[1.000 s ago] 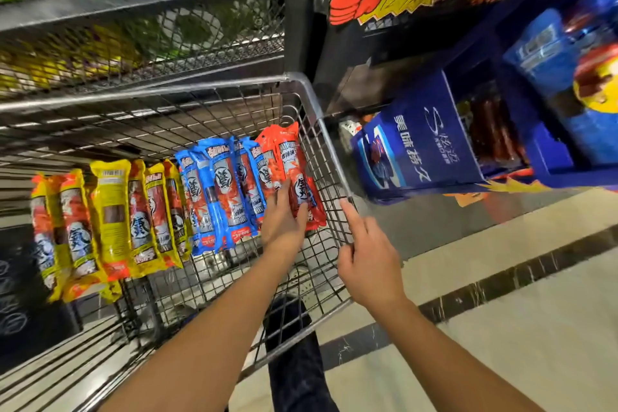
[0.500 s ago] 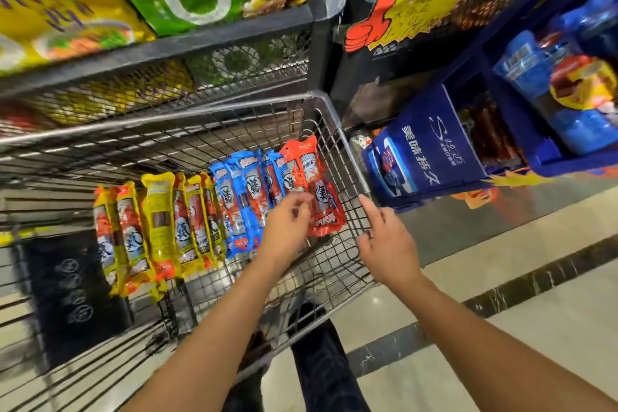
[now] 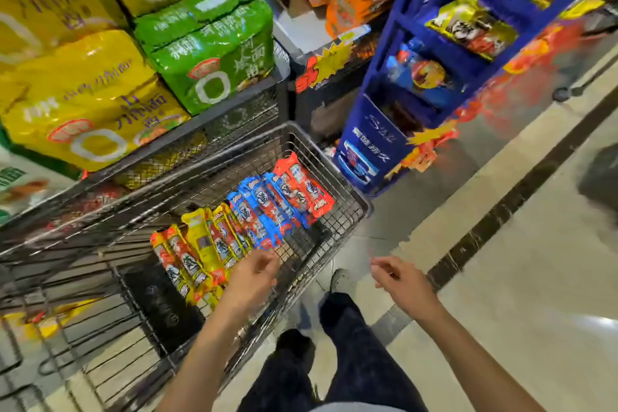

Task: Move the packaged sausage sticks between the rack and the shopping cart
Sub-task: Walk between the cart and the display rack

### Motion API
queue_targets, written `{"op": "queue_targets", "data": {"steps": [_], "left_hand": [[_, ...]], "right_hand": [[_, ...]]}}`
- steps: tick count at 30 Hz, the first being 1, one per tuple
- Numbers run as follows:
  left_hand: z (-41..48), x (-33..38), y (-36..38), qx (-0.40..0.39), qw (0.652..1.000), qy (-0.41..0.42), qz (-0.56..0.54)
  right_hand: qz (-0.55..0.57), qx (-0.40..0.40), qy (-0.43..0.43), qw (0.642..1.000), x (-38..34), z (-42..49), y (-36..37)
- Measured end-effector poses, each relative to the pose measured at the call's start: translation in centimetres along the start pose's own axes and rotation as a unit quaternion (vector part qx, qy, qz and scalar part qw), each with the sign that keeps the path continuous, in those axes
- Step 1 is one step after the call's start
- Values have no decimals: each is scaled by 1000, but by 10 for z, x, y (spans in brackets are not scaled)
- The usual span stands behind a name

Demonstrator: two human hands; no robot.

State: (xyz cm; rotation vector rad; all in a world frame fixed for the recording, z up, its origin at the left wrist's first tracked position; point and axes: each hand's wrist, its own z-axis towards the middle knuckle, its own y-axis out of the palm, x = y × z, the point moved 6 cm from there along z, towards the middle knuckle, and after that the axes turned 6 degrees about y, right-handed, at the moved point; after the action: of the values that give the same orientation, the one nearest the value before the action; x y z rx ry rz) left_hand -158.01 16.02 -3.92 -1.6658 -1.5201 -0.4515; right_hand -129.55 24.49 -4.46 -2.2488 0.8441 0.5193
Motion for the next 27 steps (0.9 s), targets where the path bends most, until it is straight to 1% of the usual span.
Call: {"op": "queue_targets", "data": {"steps": [3, 7, 11, 14, 17, 20, 21, 23, 24, 27], "left_hand": [[-34, -4, 3, -12, 1000, 2, 19], [-55, -17, 26, -75, 993, 6, 90], [-52, -20, 64, -143, 983, -4, 118], [-41, -7, 95, -153, 976, -17, 153], [-21, 20, 139, -198, 962, -12, 185], [6, 62, 188, -210, 949, 10, 233], [12, 82, 208, -218, 944, 27, 245], [21, 125, 250, -222, 940, 47, 255], [25, 144, 270, -215, 946, 37, 242], [33, 195, 331, -207, 953, 40, 217]], "right_hand": [[38, 26, 55, 997, 46, -54, -4], [79, 55, 117, 988, 103, -110, -17], [108, 102, 172, 974, 150, -138, -47], [156, 123, 208, 958, 188, -149, -66], [211, 134, 235, 939, 214, -152, -86], [305, 132, 265, 905, 231, -144, -117], [314, 132, 270, 901, 237, -137, -133], [310, 132, 264, 904, 245, -117, -171], [302, 134, 253, 909, 246, -106, -194], [236, 146, 200, 940, 247, -76, -266]]}}
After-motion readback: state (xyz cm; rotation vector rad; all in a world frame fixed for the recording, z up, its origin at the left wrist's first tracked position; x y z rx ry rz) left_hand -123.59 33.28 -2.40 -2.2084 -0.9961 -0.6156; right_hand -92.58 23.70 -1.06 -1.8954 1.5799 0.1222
